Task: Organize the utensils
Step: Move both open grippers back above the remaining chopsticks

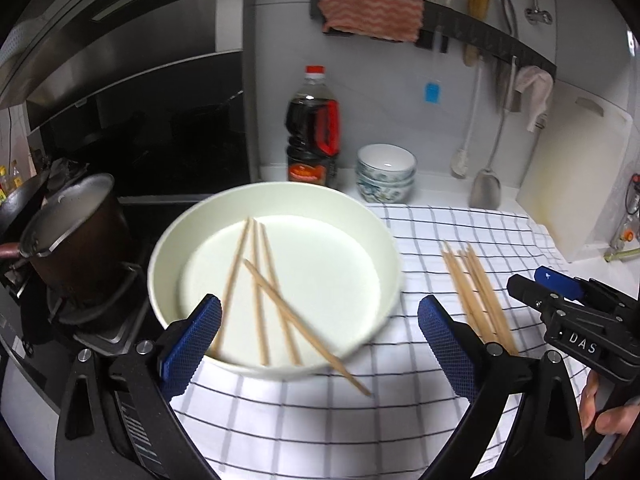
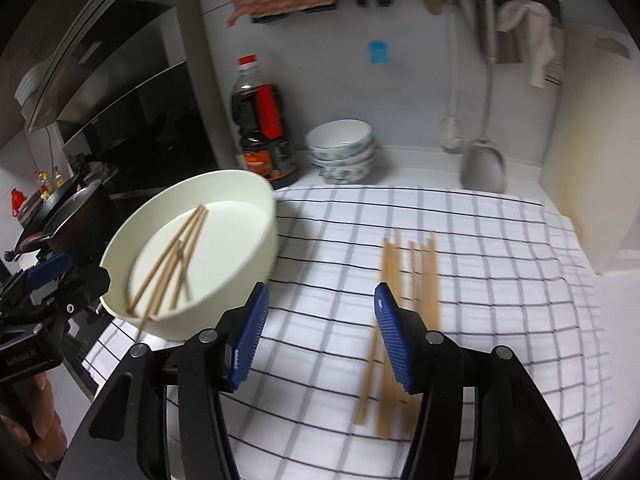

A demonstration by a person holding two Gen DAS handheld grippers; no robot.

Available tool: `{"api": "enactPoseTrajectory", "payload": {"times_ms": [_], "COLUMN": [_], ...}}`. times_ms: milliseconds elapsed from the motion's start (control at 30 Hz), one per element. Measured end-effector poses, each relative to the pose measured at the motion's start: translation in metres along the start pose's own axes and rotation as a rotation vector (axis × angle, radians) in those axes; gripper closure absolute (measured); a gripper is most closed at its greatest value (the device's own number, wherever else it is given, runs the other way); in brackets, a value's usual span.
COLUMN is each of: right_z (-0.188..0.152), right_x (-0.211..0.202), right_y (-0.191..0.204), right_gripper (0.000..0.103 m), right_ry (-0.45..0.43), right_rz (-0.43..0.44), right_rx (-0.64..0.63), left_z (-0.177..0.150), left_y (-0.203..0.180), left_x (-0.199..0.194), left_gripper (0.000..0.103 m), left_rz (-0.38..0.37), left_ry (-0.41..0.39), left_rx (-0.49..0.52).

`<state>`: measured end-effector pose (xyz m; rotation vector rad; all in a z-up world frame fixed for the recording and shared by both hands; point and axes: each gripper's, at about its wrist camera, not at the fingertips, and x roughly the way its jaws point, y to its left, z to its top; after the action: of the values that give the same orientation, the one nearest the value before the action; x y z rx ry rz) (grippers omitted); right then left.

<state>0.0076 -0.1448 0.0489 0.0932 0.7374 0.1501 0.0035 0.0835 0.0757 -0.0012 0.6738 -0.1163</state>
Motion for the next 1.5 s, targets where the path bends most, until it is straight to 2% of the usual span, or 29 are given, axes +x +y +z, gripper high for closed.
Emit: {"api": "enactPoseTrajectory", "payload": {"times_ms": [200,467,700,1133,1500], "right_z": [-0.013,-0.032,-0.044,-0.046,-0.042], "right_x": [-0.01,0.003,0.025,0.076,0.094], "right_y": [-0.038,-0.08,-0.099,-0.118,-0.113], "right_gripper": [0.05,0.048,0.047,0.047,0.047], "right_ry": [0.009,0.058,0.104,0.178,0.201], "right_rz": [-0.038,-0.076,-0.081,-0.068,-0.128], "right_rx": [0.045,0.064,0.026,0.004,-0.054], "left_z": [-0.012,-0.032,-0.049,-0.057,-0.062], "left_y": [-0.038,-0.084,-0.117,-0.133,-0.135], "left_x": [0.0,0.02,0.044,0.081,0.096], "left_gripper": [0.006,0.006,0.006,0.006,0.006], "left_rz": [-0.028,-0.059,-0.031,0.017,0.032], "left_ry": [0.019,0.084,0.126,0.175,0.195], "left_rx": [0.02,0.03,0.074,0.08,0.076]}}
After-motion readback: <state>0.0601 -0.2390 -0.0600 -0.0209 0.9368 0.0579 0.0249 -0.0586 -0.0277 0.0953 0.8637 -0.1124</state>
